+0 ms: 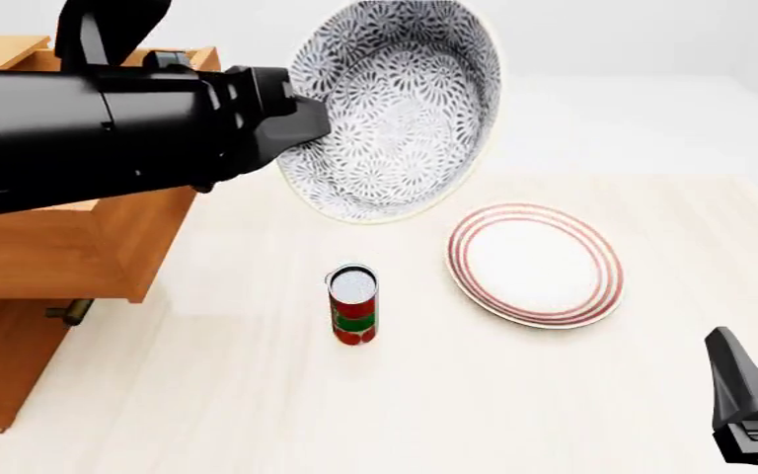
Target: Put the bowl in the top drawer of the cabinet.
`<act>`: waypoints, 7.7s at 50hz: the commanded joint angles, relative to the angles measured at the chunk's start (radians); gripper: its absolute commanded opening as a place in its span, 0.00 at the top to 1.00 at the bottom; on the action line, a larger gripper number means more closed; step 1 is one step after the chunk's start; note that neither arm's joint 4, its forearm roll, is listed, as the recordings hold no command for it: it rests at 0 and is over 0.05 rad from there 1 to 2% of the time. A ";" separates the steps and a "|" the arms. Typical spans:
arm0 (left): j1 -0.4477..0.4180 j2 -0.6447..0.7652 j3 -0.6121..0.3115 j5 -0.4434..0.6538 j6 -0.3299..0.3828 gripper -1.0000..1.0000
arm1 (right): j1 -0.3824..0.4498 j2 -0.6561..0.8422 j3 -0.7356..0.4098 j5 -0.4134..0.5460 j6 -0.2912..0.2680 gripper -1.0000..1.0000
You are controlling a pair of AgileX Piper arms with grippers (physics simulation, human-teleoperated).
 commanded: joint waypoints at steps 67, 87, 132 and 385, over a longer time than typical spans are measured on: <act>0.346 -0.198 -0.082 0.165 0.009 1.00 | 0.000 0.000 0.000 0.000 0.000 0.00; 0.451 -0.180 -0.086 0.162 -0.003 1.00 | 0.000 0.000 0.000 0.000 0.000 0.00; 0.671 -0.108 -0.178 0.222 0.040 1.00 | 0.000 0.000 0.000 0.000 0.000 0.00; 0.923 0.098 -0.127 0.273 0.123 1.00 | 0.000 0.000 0.000 0.000 0.000 0.00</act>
